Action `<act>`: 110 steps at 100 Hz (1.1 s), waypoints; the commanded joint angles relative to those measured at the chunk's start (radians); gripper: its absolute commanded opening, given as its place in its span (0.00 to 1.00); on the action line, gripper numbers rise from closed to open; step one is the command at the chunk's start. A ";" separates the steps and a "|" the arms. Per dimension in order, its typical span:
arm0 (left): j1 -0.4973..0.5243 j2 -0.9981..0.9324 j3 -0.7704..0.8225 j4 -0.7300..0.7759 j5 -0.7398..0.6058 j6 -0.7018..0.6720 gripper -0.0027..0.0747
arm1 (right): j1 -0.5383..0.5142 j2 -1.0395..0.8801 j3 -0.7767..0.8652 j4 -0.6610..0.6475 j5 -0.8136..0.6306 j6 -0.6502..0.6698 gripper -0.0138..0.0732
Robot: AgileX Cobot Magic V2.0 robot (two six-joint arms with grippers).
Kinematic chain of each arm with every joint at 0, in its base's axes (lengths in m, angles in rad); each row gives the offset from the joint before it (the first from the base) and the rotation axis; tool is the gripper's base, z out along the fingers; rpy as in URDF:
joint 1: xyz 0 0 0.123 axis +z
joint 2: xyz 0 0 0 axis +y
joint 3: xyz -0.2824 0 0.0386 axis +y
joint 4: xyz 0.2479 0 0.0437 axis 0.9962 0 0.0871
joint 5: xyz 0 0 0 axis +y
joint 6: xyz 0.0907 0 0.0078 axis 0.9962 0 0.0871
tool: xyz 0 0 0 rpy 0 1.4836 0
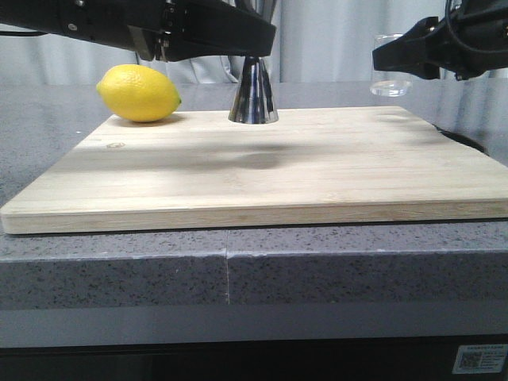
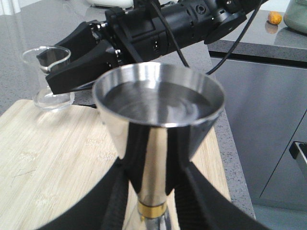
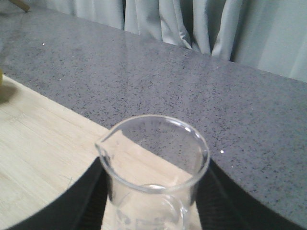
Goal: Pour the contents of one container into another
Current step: 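Lower the glass beaker onto the board's far corner with the right gripper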
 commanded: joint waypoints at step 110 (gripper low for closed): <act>-0.007 -0.039 -0.032 -0.067 0.097 0.001 0.28 | -0.005 0.077 -0.024 0.028 -0.127 -0.077 0.28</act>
